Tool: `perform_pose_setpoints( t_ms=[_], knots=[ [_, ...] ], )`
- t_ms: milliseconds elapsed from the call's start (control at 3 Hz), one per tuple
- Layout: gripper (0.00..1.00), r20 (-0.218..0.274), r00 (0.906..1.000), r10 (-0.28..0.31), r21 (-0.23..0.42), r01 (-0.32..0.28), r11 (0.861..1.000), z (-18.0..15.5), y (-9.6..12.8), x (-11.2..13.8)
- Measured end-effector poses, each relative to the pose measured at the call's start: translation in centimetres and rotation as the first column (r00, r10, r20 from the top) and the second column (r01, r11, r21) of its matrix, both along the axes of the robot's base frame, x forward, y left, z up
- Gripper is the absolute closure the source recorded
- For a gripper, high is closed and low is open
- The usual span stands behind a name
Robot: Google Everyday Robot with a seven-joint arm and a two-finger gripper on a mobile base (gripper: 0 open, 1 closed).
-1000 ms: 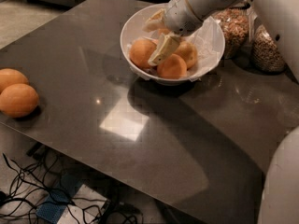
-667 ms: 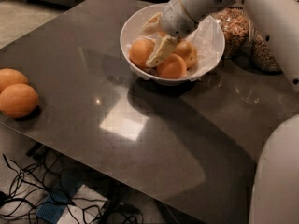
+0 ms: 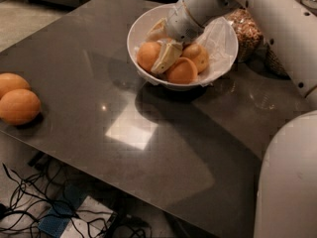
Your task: Pick orange from white bowl
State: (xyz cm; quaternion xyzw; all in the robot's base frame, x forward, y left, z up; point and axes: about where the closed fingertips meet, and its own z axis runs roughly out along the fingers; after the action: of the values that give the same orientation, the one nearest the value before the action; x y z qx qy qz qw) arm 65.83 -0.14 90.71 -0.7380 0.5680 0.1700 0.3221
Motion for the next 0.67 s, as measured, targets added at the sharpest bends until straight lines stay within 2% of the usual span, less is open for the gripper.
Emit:
perform_pose_setpoints(
  t_ms=[333,667],
  knots=[
    [0.38,-0.004,1.0000,-0.001,-0.001,0.001,1.000,-0.22,0.07,0.01],
    [0.62,-0.008,1.0000,-0.002,-0.002,0.002,1.000,-0.38,0.12,0.01]
  ],
)
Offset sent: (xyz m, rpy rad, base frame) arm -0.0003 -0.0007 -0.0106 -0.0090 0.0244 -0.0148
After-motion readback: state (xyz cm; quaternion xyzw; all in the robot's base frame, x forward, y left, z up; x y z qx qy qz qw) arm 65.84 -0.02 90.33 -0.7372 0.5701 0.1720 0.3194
